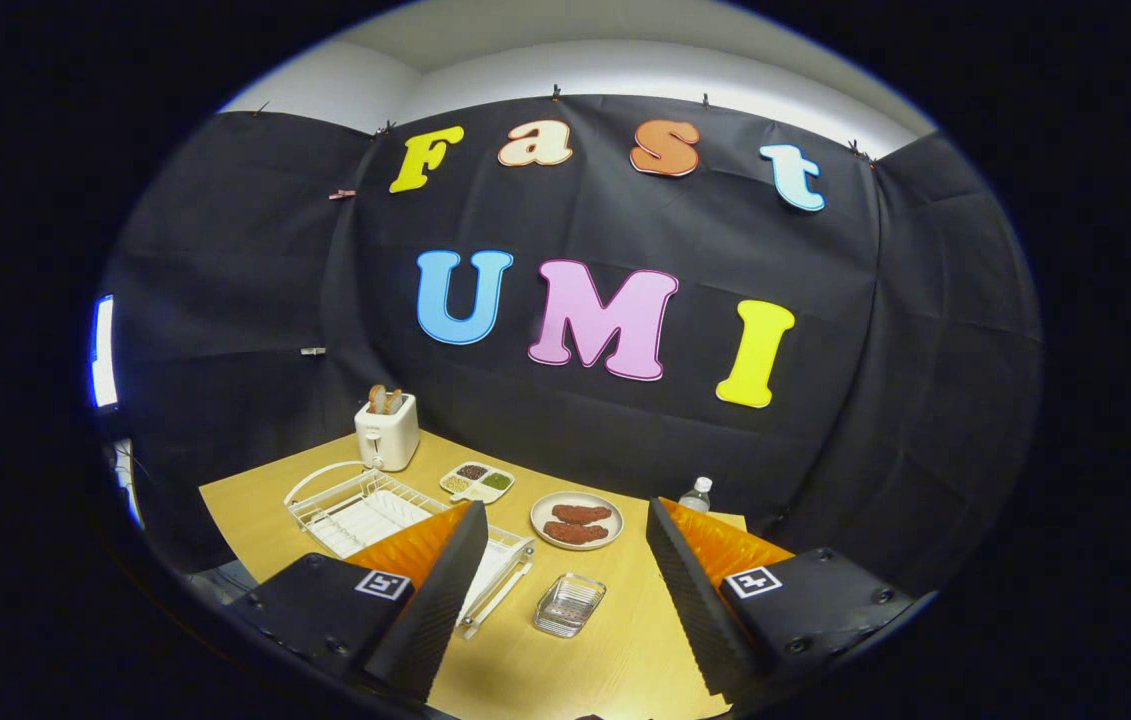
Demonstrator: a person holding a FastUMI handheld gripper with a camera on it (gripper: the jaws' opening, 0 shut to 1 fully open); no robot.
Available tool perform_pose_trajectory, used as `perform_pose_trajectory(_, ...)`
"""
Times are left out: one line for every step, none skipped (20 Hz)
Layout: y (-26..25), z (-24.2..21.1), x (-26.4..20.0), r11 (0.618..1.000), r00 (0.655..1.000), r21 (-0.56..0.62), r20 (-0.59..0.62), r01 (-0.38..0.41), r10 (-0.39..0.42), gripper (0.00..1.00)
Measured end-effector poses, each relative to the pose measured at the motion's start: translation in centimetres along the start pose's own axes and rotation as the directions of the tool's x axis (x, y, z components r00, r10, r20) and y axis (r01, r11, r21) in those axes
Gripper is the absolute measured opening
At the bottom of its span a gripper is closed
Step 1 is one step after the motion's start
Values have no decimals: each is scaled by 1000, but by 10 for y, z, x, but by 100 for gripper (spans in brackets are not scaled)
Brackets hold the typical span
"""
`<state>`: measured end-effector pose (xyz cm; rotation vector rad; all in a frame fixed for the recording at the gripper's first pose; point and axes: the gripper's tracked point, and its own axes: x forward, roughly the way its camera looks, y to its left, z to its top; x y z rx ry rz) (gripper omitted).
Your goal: Take the plate from the dish rack, then take the spoon from the basket and place it into the plate.
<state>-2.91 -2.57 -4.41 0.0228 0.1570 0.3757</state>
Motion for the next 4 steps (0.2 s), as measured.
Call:
perform_pose_trajectory(-2, 0, -1, 1000, 1000, 0, -2, -1, 1, 98)
perform_pose_trajectory(-5, -2, -3, 1000, 1000, 0, -5, -1, 1, 98)
perform_pose_trajectory(-9, -2, -3, 1000, 1000, 0, -3, 2, -2, 98)
perform_pose_trajectory(-14, -2, -3, 1000, 1000, 0, 0, 11, -11, 98)
